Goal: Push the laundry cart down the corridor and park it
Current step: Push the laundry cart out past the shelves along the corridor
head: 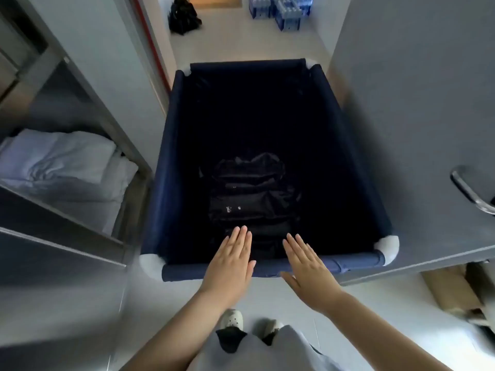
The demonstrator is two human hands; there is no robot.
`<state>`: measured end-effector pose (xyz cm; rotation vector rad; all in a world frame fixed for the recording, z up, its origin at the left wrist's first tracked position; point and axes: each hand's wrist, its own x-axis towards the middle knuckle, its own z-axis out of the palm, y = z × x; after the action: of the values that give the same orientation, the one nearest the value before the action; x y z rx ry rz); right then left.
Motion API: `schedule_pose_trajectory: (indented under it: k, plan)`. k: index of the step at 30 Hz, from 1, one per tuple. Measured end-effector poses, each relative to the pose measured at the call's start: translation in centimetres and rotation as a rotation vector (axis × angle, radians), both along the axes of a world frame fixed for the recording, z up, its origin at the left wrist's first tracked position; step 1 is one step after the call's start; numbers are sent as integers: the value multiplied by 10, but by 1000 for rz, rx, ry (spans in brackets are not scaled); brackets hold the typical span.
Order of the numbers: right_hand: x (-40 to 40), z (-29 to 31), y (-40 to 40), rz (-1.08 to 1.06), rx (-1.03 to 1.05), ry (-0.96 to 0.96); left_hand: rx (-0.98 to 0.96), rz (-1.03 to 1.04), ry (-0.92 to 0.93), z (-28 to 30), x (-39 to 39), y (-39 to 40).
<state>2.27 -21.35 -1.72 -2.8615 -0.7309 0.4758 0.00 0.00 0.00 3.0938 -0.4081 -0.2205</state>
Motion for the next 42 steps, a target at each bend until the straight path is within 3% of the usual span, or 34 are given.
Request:
schedule_pose_trajectory:
  k: [6, 14, 18, 42]
  plan:
    - [-9, -25, -6, 17, -25, -84, 49, -5, 156, -40, -19, 0]
    - [-7, -38, -10, 67, -27, -285, 10, -50, -145, -43, -24, -2]
    - [-7, -45, -10, 83, -28, -339, 44, -5, -153, -53, -24, -4]
    - [31, -55, -17, 125, -53, -328, -15, 7, -125, -62, 15, 4]
